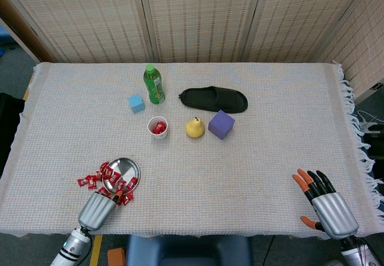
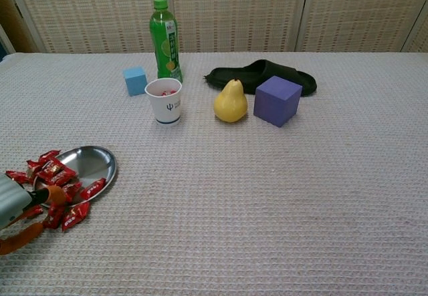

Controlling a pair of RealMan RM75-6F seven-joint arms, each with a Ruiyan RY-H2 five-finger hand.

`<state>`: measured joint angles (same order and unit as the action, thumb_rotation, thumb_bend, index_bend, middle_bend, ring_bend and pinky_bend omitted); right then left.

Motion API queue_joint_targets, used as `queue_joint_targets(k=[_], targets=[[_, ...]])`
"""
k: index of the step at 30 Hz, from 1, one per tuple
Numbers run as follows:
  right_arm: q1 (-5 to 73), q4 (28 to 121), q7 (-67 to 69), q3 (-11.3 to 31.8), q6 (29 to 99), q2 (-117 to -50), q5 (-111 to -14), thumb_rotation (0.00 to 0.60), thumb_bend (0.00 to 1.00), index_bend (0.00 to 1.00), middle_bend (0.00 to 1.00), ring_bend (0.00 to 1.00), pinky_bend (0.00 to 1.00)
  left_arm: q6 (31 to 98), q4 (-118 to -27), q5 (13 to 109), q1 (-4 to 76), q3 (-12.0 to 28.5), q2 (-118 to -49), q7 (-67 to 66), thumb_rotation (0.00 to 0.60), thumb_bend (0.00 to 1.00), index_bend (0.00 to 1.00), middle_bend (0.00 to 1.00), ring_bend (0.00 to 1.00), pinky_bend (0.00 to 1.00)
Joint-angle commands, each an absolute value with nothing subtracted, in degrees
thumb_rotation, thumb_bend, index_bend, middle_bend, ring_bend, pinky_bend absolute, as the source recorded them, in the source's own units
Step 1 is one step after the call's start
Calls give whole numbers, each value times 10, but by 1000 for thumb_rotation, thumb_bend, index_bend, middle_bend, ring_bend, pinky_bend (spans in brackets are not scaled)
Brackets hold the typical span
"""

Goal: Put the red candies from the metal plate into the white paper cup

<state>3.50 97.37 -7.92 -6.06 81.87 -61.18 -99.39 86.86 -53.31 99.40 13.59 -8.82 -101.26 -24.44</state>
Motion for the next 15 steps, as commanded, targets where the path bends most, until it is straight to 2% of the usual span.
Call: queue_joint_targets(k=[1,5,15], targets=[[34,974,-78,-61,821,-611,-995,600,47,0,0,0,0,870,-528,994,135,-85,-1015,-242,600,384,465,929,934,1000],[34,974,-79,-61,820,-612,-995,600,46,0,0,0,0,874,-525,997,134,-80,-1016,-236,600,385,520,930,935,1000],[35,974,-80,-61,819,-612,-994,600,46,0,0,0,0,880,-593,996,136,-68,-984,-203,600,383,521,932,937,1000]])
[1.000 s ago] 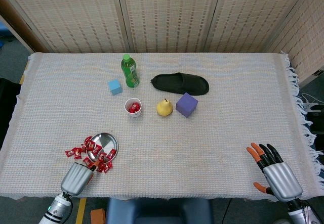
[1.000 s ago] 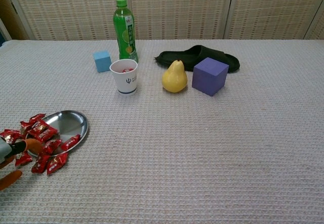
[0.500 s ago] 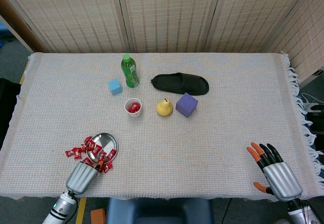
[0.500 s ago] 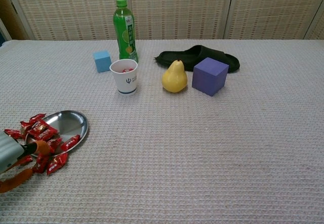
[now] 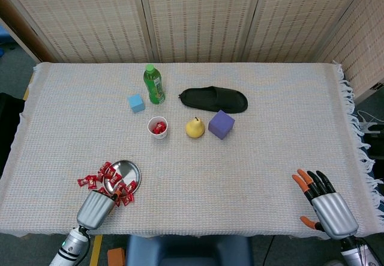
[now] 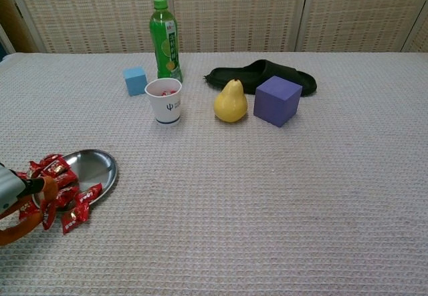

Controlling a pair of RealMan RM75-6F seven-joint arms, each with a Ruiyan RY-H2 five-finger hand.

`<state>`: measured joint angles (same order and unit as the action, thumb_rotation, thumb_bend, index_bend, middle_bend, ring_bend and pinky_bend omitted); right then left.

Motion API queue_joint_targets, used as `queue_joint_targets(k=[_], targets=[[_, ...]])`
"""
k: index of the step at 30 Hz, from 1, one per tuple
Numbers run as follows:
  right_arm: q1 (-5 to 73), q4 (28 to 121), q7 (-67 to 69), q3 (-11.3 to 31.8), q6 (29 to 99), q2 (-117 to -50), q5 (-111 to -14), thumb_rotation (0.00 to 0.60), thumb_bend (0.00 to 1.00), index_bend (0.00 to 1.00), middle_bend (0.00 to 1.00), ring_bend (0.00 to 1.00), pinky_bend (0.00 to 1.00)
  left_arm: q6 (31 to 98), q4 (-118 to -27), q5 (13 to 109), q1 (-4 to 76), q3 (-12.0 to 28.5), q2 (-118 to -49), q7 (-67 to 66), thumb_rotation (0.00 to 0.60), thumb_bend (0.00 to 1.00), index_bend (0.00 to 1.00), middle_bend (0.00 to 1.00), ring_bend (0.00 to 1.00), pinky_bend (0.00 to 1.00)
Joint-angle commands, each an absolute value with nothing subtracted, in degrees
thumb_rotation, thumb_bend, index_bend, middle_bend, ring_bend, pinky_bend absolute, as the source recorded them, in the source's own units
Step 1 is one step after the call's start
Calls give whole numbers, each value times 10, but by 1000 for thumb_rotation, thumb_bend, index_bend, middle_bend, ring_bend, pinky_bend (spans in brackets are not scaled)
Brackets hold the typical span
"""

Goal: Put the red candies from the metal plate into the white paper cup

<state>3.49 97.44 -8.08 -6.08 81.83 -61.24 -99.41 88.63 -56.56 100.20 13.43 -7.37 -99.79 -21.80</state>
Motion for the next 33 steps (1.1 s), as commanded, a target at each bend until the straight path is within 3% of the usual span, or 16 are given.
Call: queue_joint_targets(k=[1,5,10,18,27,33], targets=[[35,974,-80,-61,819,-612,-994,600,46,0,0,0,0,876,-605,993,137,-67,-979,-199,600,384,521,931,938,1000],[34,974,-78,-60,820,-611,-993,600,47,0,0,0,0,863,-673,982,147,-53,-949,-178,600,384,520,932,940,1000],[37,974,-76,-57,813,-611,-984,600,47,0,0,0,0,844,-752,972,188,-1,-916,-181,600,382,519,933,941,1000],[40,976,-74,-42,806,-612,-952,600,46,0,0,0,0,701,-824,869,297,118,-901,-162,600,385,512,932,941,1000],[51,979,-85,-21,779,-618,-898,600,46,0,0,0,0,576,-724,772,420,203,-957,-161,600,382,493,933,942,1000],[54,979,-86,-16,771,-617,-882,600,47,0,0,0,0,540,-667,741,461,222,-981,-159,600,385,501,933,942,1000]])
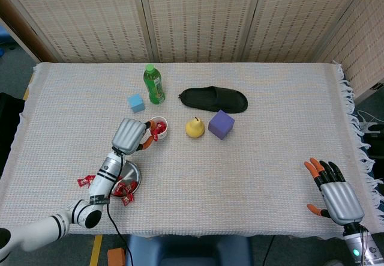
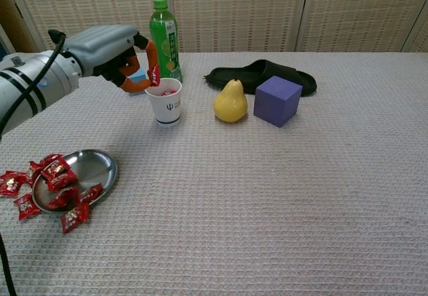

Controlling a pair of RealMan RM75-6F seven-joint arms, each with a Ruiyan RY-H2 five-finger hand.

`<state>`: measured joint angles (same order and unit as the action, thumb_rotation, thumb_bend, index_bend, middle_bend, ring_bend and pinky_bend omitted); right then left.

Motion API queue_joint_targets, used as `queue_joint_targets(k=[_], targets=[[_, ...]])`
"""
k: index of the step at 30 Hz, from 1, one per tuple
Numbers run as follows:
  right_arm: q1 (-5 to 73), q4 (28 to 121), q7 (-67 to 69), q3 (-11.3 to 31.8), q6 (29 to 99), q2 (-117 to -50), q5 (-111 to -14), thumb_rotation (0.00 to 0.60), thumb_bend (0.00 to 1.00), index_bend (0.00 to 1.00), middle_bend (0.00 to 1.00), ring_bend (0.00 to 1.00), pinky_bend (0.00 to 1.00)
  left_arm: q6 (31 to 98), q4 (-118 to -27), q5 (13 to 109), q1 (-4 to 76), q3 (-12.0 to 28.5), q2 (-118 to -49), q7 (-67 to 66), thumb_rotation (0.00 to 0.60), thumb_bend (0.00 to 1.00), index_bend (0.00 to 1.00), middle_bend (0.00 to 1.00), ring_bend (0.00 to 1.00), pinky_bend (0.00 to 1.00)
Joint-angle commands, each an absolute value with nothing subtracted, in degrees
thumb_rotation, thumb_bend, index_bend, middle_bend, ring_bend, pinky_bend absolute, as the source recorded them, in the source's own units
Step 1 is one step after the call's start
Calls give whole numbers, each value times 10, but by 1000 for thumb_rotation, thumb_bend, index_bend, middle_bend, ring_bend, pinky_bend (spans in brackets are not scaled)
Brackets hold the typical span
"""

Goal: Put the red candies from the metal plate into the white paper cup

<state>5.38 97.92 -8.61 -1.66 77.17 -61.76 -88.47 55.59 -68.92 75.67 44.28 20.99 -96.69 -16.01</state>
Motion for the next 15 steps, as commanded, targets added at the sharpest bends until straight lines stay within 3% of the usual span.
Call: queue_joint_targets(k=[1,6,15], targets=[[55,979,-86,-14,770,-617,-879,600,46,0,0,0,0,533,-655,736,469,225,-986,-160,600,385,501,933,942,1000],[57,978,-85,-8,765,-617,-862,600,47,0,0,0,0,492,-542,716,527,227,-1033,-161,600,384,501,932,942,1000],[55,978,-81,-9,771,-616,-863,600,47,0,0,0,0,491,-472,716,547,201,-1063,-149,600,382,417,925,942,1000]])
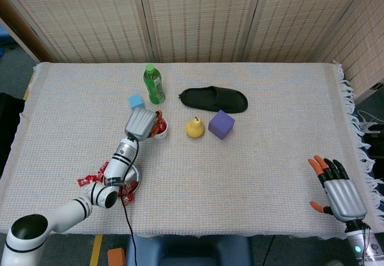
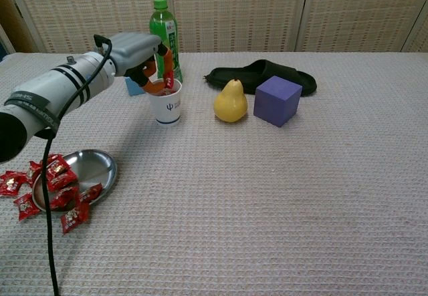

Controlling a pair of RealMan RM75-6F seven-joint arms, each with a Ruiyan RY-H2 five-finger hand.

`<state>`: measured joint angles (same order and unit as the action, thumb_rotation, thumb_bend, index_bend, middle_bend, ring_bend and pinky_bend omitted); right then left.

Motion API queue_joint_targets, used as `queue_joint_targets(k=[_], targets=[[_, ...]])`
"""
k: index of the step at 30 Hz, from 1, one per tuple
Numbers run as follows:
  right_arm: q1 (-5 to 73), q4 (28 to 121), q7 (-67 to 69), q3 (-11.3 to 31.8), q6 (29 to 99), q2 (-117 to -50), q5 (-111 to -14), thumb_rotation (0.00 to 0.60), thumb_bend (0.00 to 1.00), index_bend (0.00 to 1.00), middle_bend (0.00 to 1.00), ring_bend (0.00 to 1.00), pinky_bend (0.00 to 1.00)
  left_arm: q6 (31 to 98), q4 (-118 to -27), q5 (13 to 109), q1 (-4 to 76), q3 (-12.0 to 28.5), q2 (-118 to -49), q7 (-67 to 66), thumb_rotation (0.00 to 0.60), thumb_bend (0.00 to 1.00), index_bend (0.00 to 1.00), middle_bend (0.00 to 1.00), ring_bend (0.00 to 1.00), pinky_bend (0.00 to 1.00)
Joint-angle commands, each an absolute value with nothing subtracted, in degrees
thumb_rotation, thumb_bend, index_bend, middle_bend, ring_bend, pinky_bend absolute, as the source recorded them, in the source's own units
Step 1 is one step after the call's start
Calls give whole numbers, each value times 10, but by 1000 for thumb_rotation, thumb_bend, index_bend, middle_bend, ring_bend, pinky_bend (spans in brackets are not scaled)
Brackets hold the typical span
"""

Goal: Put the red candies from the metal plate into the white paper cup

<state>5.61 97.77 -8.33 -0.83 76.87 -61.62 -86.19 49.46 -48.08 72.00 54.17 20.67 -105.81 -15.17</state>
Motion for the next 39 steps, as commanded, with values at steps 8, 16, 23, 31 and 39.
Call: queue_joint_targets(k=[8,16,23,31,39], targets=[[53,979,-79,-15,776,-614,-876,600,47,0,0,0,0,525,-524,717,525,182,-1037,-162,600,383,256,921,942,1000],[46,981,-72,-28,794,-610,-911,600,47,0,0,0,0,625,-750,765,452,123,-947,-203,600,385,237,923,942,1000],[41,976,-58,-43,810,-604,-946,600,47,0,0,0,0,711,-918,833,352,8,-867,-227,600,383,259,931,942,1000],[42,975,-62,-58,810,-606,-982,600,47,0,0,0,0,777,-929,906,249,-114,-847,-196,600,388,277,934,942,1000],[41,974,-71,-67,813,-609,-1002,600,46,0,0,0,0,790,-880,932,202,-137,-871,-177,600,385,275,934,943,1000]])
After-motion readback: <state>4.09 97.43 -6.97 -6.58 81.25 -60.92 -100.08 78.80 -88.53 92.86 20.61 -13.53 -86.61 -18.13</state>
